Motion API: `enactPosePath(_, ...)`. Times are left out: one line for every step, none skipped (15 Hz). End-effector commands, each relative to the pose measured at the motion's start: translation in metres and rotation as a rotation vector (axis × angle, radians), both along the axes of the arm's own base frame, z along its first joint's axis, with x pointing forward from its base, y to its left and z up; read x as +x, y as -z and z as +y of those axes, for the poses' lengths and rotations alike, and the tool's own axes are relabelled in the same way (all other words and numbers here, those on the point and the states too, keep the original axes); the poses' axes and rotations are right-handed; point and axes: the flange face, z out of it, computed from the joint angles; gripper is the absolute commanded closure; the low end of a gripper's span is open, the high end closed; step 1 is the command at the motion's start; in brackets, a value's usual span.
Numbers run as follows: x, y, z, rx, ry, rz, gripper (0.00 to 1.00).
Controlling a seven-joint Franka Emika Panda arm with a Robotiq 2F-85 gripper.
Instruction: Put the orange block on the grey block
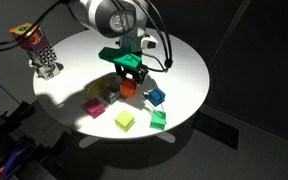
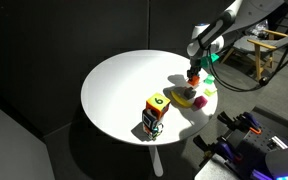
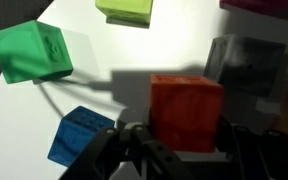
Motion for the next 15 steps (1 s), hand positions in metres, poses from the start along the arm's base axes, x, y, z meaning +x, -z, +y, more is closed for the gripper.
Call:
enactPosePath(-0.016, -0.021, 0.013, -0.033, 0.028, 0.023, 0.71)
enactPosePath(-0.019, -0.024, 0.017, -0.040, 0.040, 0.028, 0.71)
enactPosePath(-0.021, -0.025, 0.020, -0.045, 0.055, 0.032, 0.71)
enactPosePath(-0.023, -0.027, 0.024, -0.048, 0.070, 0.038, 0.71)
enactPosePath(-0.025, -0.027, 0.027, -0.047, 0.083, 0.043, 0.71)
enactPosePath(-0.027, -0.028, 0.030, -0.050, 0.096, 0.047, 0.71)
enactPosePath(-0.028, -0.028, 0.033, -0.052, 0.103, 0.054, 0.71)
enactPosePath(-0.029, -0.028, 0.036, -0.051, 0.111, 0.057, 0.71)
enactPosePath(-0.030, -0.028, 0.039, -0.051, 0.116, 0.061, 0.71)
enactPosePath(-0.030, -0.028, 0.042, -0.052, 0.118, 0.058, 0.71)
enactPosePath(-0.030, -0.028, 0.044, -0.051, 0.120, 0.061, 0.71)
enactPosePath(-0.030, -0.027, 0.047, -0.052, 0.123, 0.060, 0.71)
enactPosePath(-0.029, -0.026, 0.050, -0.051, 0.125, 0.061, 0.71)
enactPosePath(-0.029, -0.025, 0.052, -0.051, 0.126, 0.064, 0.71)
enactPosePath(-0.028, -0.024, 0.055, -0.053, 0.126, 0.064, 0.71)
